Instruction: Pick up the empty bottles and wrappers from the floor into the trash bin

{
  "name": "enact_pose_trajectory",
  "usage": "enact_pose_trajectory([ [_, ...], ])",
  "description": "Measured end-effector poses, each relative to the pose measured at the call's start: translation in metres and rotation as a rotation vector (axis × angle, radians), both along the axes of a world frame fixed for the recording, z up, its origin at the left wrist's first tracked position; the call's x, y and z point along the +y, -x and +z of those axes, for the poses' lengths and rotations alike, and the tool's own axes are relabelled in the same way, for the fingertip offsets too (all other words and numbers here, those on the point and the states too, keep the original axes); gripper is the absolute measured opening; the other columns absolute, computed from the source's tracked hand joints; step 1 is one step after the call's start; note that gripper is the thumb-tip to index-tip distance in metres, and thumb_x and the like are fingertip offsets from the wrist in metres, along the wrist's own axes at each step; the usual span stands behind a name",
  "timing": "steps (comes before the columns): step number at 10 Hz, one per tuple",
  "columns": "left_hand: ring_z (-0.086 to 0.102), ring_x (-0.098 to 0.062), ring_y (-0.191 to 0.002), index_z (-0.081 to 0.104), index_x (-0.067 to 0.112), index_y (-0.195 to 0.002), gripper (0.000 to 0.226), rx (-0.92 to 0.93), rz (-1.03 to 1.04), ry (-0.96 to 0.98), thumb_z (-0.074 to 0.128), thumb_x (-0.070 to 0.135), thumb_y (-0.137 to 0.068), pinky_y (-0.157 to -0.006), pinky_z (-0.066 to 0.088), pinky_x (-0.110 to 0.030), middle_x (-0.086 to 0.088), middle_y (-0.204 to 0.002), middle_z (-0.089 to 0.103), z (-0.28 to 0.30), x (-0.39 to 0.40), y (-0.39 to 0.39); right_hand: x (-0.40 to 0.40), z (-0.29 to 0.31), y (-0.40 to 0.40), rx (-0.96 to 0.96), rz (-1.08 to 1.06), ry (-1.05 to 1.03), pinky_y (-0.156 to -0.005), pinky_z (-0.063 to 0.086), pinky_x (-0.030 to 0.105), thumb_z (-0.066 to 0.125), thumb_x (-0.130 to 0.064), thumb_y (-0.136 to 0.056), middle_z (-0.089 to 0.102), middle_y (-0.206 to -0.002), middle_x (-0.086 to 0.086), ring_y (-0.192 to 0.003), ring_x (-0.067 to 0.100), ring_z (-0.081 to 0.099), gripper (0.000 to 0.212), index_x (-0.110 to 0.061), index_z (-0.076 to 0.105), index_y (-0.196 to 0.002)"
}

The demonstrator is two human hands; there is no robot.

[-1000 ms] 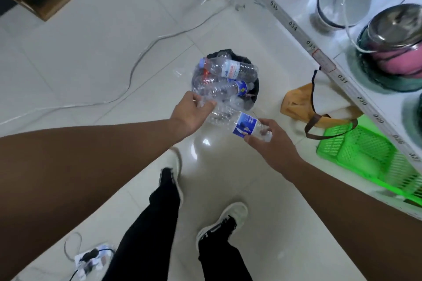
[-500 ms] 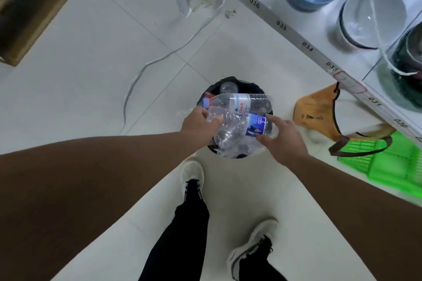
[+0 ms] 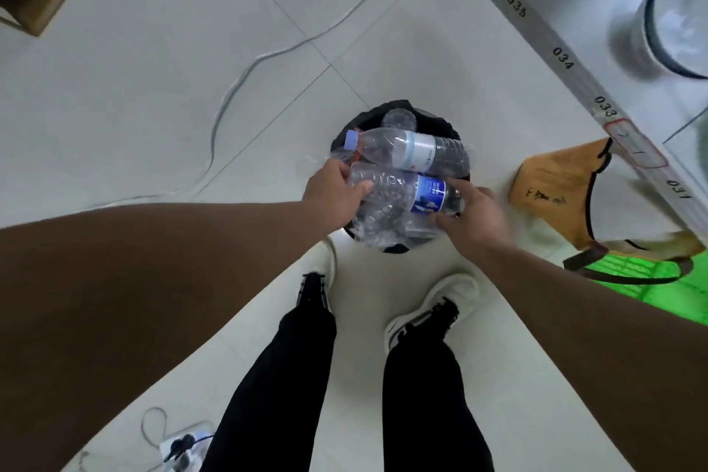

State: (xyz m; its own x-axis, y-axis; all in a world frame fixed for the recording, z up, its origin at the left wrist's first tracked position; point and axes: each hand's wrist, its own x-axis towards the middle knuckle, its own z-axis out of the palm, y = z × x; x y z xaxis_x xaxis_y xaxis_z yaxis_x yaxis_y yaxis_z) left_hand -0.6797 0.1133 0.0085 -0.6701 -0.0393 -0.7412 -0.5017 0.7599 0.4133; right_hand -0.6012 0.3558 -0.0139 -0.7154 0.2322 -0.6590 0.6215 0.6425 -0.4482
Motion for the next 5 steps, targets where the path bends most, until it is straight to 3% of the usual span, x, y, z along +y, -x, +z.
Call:
enact_pose_trajectory([
  [1, 0.063, -0.016, -0.098, 0.057, 0.025, -0.119, 0.042, 0.006, 0.075, -0.008, 0.077, 0.052, -0.095, -0.078, 0.046, -0.031, 0.010, -0.103, 0.061, 0.009, 0.008, -0.004, 0.005, 0.007, -0.003, -0.048, -0.003, 0.038, -0.068, 0.039, 0.016, 0.083, -0.041, -0.082, 0.047, -0.135, 0.000, -0.078, -0.007, 0.045, 0.089, -0.044, 0.037, -0.158],
  [2, 0.064, -0.016, -0.104, 0.054, 0.025, -0.123, 0.046, 0.033, 0.107, -0.032, 0.078, 0.050, -0.092, -0.078, 0.046, -0.028, 0.006, -0.113, 0.062, 0.024, 0.011, -0.007, 0.015, 0.025, -0.004, -0.047, -0.017, 0.043, -0.089, 0.039, 0.023, 0.083, -0.053, -0.076, 0.042, -0.151, 0.000, -0.094, 0.007, 0.060, 0.097, -0.043, 0.034, -0.159],
  [3, 0.065, -0.019, -0.107, 0.055, 0.020, -0.132, 0.053, 0.077, 0.067, -0.029, 0.078, 0.046, -0.091, -0.085, 0.052, -0.034, 0.001, -0.123, 0.062, 0.039, 0.012, -0.006, 0.027, 0.040, -0.004, -0.032, -0.008, 0.019, -0.095, 0.040, 0.027, 0.082, -0.058, -0.075, 0.035, -0.163, 0.000, -0.120, 0.022, 0.061, 0.099, -0.042, 0.033, -0.160],
  [4, 0.063, -0.020, -0.107, 0.054, 0.025, -0.126, 0.046, 0.131, -0.050, -0.014, 0.074, 0.045, -0.090, -0.096, 0.056, -0.044, 0.000, -0.126, 0.058, 0.060, 0.013, -0.002, 0.036, 0.057, -0.006, -0.030, 0.018, 0.031, -0.101, 0.046, 0.034, 0.082, -0.060, -0.076, 0.035, -0.163, 0.000, -0.125, 0.022, 0.058, 0.100, -0.040, 0.034, -0.161],
  [5, 0.062, -0.020, -0.109, 0.056, 0.024, -0.131, 0.049, 0.199, -0.191, 0.007, 0.071, 0.045, -0.090, -0.094, 0.054, -0.042, 0.001, -0.127, 0.056, 0.077, 0.015, 0.006, 0.038, 0.074, -0.009, -0.027, 0.042, 0.016, -0.108, 0.044, 0.036, 0.082, -0.058, -0.078, 0.038, -0.161, 0.003, -0.139, 0.025, 0.052, 0.096, -0.037, 0.038, -0.161],
])
